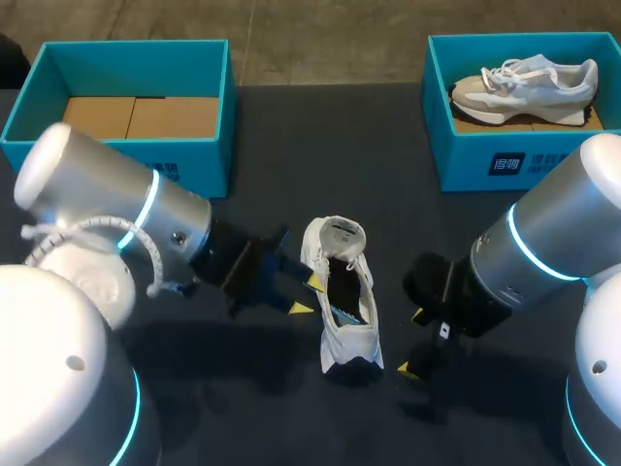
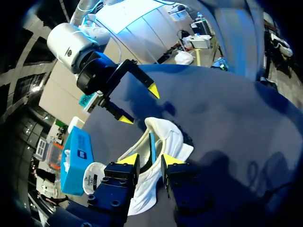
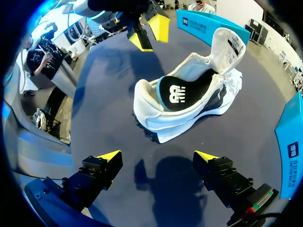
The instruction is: Take the shoe out of the shoebox, open the shoe tongue, remove and reinsert the insole, then place the shoe into the shoebox
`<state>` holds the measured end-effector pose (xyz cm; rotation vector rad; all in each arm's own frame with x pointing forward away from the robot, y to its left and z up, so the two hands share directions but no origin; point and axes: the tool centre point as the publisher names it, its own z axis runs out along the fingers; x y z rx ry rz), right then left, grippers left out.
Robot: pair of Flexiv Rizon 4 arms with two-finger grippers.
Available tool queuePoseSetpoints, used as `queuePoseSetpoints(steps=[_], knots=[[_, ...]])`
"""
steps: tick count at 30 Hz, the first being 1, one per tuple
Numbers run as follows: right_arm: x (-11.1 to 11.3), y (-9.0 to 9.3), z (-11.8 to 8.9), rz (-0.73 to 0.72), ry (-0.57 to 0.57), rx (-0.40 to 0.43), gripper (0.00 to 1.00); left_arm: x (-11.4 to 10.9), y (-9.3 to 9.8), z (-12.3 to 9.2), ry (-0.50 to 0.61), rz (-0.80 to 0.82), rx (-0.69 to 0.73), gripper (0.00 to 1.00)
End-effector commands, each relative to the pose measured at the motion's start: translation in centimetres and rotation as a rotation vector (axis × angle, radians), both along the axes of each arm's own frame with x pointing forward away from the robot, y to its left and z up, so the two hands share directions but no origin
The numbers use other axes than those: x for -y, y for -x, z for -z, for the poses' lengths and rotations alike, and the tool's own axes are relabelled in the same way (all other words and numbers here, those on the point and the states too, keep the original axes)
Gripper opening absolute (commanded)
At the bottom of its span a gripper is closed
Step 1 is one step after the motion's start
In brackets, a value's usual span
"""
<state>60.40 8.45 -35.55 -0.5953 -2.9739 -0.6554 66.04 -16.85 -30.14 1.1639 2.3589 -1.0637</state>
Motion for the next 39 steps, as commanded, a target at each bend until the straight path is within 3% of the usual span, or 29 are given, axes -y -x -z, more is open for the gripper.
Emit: queuePoseSetpoints(steps=[1, 5, 9, 27, 39], knots=[[0.0, 0.1, 0.0, 0.001, -0.001, 0.002, 1.0, -2.6, -0.1, -2.5, -0.173, 0.117, -0.08, 0.23], [0.0, 0.1, 0.0, 0.001, -0.001, 0.002, 1.0, -3.5, -0.3, -3.2, -0.197, 0.143, -0.091, 0.0], [0.0, 0.1, 0.0, 0.001, -0.001, 0.002, 1.0, -4.6, -0.6, -3.8, -0.223, 0.152, -0.082, 0.0], [0.0, 0.1, 0.0, 0.001, -0.001, 0.002, 1.0, -4.7, -0.6, -3.4, -0.242, 0.176, -0.082, 0.0], [5.2, -2.6, -2.5, -0.066, 0.059, -0.014, 1.0, -5.1, 0.0, -2.4, -0.352, 0.285, -0.045, 0.0]])
